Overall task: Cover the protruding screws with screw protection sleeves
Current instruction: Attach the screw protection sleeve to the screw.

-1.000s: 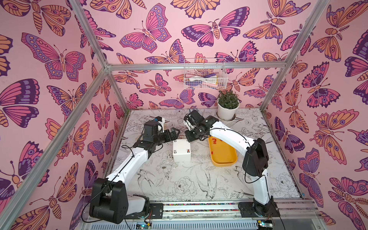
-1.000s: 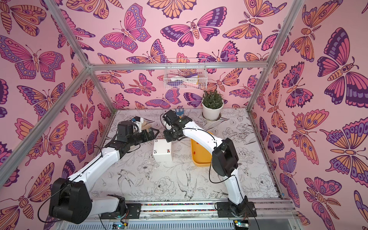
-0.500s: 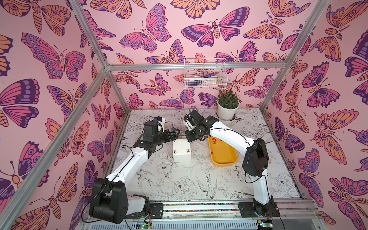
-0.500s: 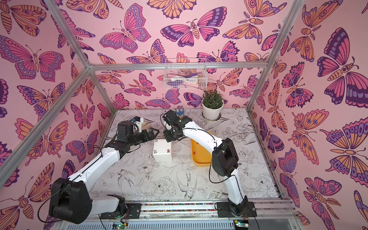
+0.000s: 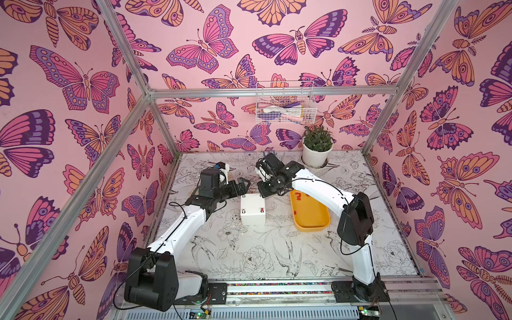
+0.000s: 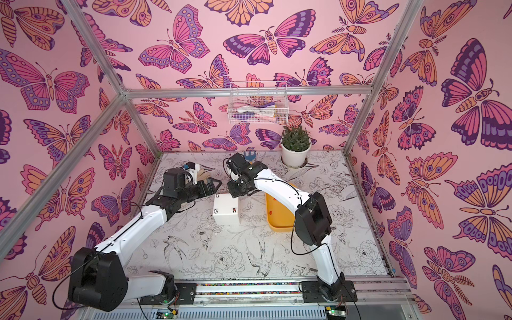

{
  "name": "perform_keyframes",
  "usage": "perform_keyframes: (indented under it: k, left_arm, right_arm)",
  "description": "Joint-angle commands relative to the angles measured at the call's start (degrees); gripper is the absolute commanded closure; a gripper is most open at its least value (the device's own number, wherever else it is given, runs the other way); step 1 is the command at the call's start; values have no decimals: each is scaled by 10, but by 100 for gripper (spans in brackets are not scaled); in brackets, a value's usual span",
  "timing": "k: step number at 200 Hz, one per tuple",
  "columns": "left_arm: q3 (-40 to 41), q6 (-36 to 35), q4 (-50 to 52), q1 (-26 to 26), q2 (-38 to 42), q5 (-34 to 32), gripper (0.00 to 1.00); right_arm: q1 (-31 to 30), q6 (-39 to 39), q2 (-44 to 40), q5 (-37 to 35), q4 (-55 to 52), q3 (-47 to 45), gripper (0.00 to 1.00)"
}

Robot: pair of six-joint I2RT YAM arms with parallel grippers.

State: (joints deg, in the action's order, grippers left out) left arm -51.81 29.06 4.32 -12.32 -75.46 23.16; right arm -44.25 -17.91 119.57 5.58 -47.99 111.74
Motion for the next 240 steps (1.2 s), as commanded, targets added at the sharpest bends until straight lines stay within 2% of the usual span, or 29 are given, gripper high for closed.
perform_keyframes:
  k: [1, 240]
  left_arm:
    - [11, 3, -9, 5, 8, 9, 0]
    - [19, 4, -9, 7, 15, 7, 0]
  right_arm:
    - [-3, 3, -5, 1, -9, 1, 90]
    - [6, -3, 19, 4, -6, -13, 91]
